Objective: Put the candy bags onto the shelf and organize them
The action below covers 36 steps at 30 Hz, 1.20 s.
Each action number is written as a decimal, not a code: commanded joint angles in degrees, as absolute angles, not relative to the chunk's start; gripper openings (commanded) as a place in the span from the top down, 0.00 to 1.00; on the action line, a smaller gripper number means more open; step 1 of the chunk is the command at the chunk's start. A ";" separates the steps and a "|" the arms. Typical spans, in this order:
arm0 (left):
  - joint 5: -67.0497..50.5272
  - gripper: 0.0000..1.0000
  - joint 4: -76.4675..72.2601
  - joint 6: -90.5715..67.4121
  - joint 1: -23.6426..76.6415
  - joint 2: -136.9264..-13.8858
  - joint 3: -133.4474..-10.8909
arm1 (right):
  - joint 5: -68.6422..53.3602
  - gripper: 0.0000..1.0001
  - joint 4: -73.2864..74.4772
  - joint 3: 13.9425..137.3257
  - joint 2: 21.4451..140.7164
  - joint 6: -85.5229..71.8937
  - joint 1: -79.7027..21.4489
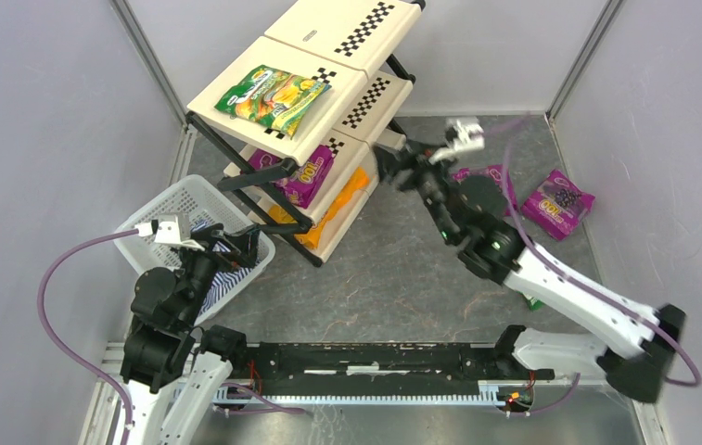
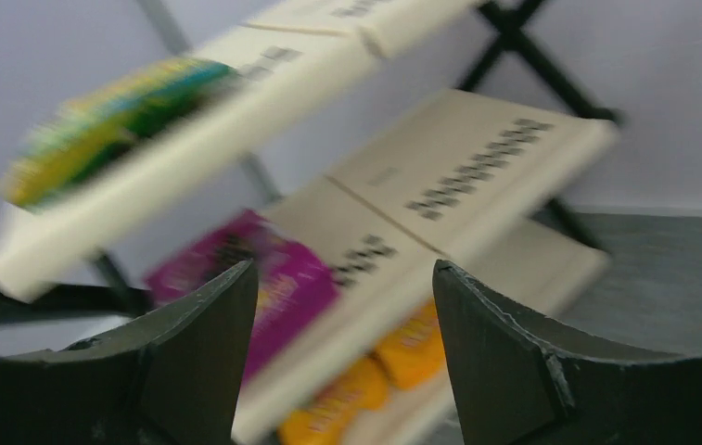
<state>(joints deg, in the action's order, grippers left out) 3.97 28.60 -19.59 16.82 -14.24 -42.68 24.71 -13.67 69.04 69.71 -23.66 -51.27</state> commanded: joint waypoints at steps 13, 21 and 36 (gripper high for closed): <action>1.98 0.00 26.38 -16.23 16.52 -14.24 -42.37 | 47.24 0.24 4.38 22.75 46.29 -25.11 -27.28; 2.74 0.00 26.66 -16.26 16.48 -13.71 -42.36 | 20.07 0.30 1.00 18.29 48.80 -27.12 2.47; 1.58 0.00 26.20 -16.18 16.52 -13.98 -42.24 | 16.64 0.02 -3.35 11.51 46.57 -24.81 15.18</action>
